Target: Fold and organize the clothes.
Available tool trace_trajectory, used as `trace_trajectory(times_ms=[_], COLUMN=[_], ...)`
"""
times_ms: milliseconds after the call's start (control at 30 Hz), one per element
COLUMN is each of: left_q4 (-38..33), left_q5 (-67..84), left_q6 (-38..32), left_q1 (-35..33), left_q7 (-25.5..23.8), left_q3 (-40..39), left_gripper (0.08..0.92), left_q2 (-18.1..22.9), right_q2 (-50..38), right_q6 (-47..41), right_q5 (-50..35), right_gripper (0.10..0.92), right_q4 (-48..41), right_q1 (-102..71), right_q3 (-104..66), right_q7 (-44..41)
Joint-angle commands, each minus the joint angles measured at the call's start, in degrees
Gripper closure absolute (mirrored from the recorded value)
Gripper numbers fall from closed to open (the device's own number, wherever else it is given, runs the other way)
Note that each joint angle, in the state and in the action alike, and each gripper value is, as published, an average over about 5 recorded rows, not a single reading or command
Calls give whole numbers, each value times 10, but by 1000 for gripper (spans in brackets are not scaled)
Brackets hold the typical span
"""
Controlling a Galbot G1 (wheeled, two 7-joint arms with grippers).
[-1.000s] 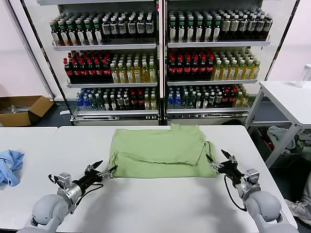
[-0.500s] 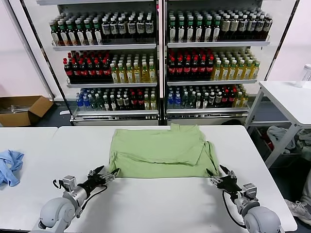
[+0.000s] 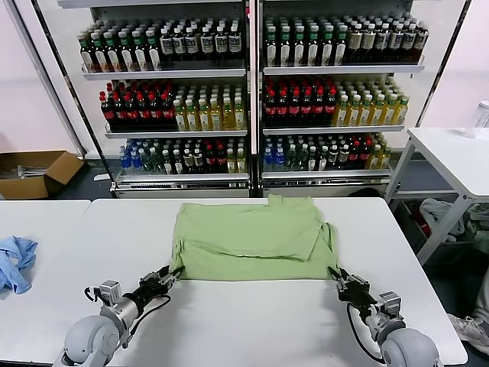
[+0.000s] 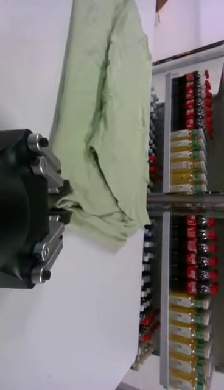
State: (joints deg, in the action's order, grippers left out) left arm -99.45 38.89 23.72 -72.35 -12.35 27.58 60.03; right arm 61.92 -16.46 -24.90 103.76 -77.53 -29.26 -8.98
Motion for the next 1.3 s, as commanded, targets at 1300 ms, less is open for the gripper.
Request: trace_trajectory(times_ms=[1300], left_q4=[-216], left_q5=[-71], left_q6=[19], left_q1=[-335], left_q7=[-43], left_q3=[208], left_gripper=[905], left_q2=[48], right_q2=[9], right_q6=[12], right_q5=[86], right_gripper=[878], right_q4=[235], right_q1=[-312], right_q3=[-63], right_q7=[13])
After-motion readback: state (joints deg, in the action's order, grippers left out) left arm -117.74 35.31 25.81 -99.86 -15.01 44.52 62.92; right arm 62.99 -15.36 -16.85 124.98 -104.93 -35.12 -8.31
